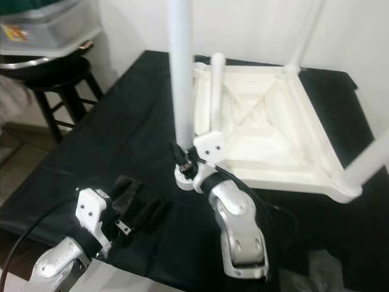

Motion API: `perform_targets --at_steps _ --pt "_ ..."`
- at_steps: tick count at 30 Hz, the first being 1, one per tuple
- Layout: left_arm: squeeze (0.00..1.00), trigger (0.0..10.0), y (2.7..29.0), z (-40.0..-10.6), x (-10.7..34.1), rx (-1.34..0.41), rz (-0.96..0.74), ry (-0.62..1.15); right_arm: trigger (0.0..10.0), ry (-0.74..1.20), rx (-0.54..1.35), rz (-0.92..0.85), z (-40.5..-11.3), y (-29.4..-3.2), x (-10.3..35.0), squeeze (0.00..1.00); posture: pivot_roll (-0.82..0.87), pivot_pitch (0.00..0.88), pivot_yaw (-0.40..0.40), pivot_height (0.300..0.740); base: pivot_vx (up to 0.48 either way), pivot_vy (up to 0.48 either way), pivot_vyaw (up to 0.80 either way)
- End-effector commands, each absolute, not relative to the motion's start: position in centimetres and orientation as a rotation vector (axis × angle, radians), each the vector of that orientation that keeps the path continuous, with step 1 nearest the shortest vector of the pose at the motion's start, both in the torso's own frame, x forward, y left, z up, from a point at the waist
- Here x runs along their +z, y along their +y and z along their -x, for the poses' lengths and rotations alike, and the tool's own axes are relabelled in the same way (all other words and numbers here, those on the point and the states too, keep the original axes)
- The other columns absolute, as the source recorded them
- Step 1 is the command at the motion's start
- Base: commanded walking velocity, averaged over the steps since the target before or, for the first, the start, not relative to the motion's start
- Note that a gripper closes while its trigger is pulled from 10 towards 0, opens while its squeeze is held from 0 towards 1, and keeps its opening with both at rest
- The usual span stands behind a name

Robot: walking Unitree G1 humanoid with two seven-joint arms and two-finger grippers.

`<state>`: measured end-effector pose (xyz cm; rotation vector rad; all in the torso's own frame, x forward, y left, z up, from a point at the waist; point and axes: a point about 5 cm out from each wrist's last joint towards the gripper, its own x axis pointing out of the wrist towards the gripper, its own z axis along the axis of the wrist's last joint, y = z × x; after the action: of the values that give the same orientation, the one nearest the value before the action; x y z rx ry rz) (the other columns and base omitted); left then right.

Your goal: Building children table

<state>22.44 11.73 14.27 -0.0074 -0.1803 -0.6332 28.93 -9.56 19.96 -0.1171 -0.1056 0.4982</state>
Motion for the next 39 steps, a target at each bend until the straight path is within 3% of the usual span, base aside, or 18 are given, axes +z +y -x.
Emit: perform_targets --at_steps 1,2,3,4,7,9,12,15,16,20,27,28,29,30,39 --pt "0.0 10.0 12.1 -22.4 13.6 -0.621 0.003 -0.146 2.1 0.1 0.471 0.117 -29.0 -10.0 16.2 0.0 0.03 0.211 0.036 0.74 0.0 0.0 0.0" --pt "0.0 10.0 12.1 -22.4 13.6 -0.615 0.004 -0.148 10.0 0.101 0.5 0.115 -29.0 -9.7 16.4 0.0 0.03 0.211 0.033 0.74 0.0 0.0 0.0" --pt "0.0 10.0 12.1 -22.4 13.6 -0.615 0.004 -0.148 10.0 0.101 0.5 0.115 -29.0 -9.7 16.4 0.0 0.03 0.211 0.033 0.74 0.0 0.0 0.0" --pt "0.0 10.0 12.1 -22.4 13.6 -0.613 0.005 -0.148 10.0 0.099 0.567 0.09 -29.0 -9.3 16.8 1.0 0.03 0.21 0.032 0.74 0.0 0.0 0.0" --pt "0.0 10.0 12.0 -22.5 13.6 -0.618 0.01 -0.145 10.0 0.047 0.742 0.062 -29.6 -9.2 18.4 1.0 0.04 0.204 0.034 0.74 0.0 0.0 0.0" --pt "0.0 10.0 12.0 -22.5 13.6 -0.618 0.01 -0.145 10.0 0.047 0.742 0.062 -29.6 -9.2 18.4 1.0 0.04 0.204 0.034 0.74 0.0 0.0 0.0" --pt "0.0 10.0 11.8 -22.5 13.6 -0.623 0.014 -0.144 10.0 -0.062 0.938 0.097 -31.1 -10.6 21.4 1.0 0.04 0.2 0.03 0.74 0.0 0.0 0.0" --pt "0.0 10.0 11.7 -22.5 13.6 -0.624 0.015 -0.143 10.0 -0.083 0.992 0.133 -31.3 -11.0 22.0 0.98 0.05 0.199 0.03 0.74 0.0 0.0 0.0" --pt "0.0 10.0 11.7 -22.5 13.6 -0.625 0.016 -0.144 10.0 -0.086 1.06 0.181 -31.6 -11.4 22.4 0.0 0.05 0.196 0.029 0.74 0.0 0.0 0.0" --pt "0.0 10.0 11.6 -22.5 13.6 -0.625 0.017 -0.143 10.0 -0.048 1.229 0.25 -32.2 -12.2 23.0 0.0 0.06 0.192 0.028 0.74 0.0 0.0 0.0" --pt "0.0 10.0 11.6 -22.5 13.5 -0.626 0.018 -0.142 10.0 -0.025 1.335 0.242 -32.6 -12.3 23.4 0.0 0.06 0.191 0.028 0.74 0.0 0.0 0.0" --pt "0.0 10.0 11.5 -22.5 13.6 -0.627 0.019 -0.142 2.4 -0.021 1.372 0.22 -33.0 -12.2 23.5 0.0 0.06 0.192 0.026 0.74 0.0 0.0 0.0" --pt "0.0 10.0 11.5 -22.5 13.6 -0.627 0.019 -0.142 2.4 -0.021 1.372 0.22 -33.0 -12.2 23.5 0.0 0.06 0.192 0.026 0.74 0.0 0.0 0.0" --pt "0.0 10.0 11.5 -22.4 13.6 -0.627 0.02 -0.142 0.0 -0.017 1.396 0.206 -33.2 -12.1 23.5 0.0 0.06 0.193 0.025 0.74 0.0 0.0 0.0" --pt "0.0 10.0 11.4 -22.4 13.7 -0.628 0.023 -0.143 0.0 -0.01 1.465 0.174 -33.2 -12.2 23.2 0.0 0.06 0.2 0.026 0.74 0.0 0.0 0.0"
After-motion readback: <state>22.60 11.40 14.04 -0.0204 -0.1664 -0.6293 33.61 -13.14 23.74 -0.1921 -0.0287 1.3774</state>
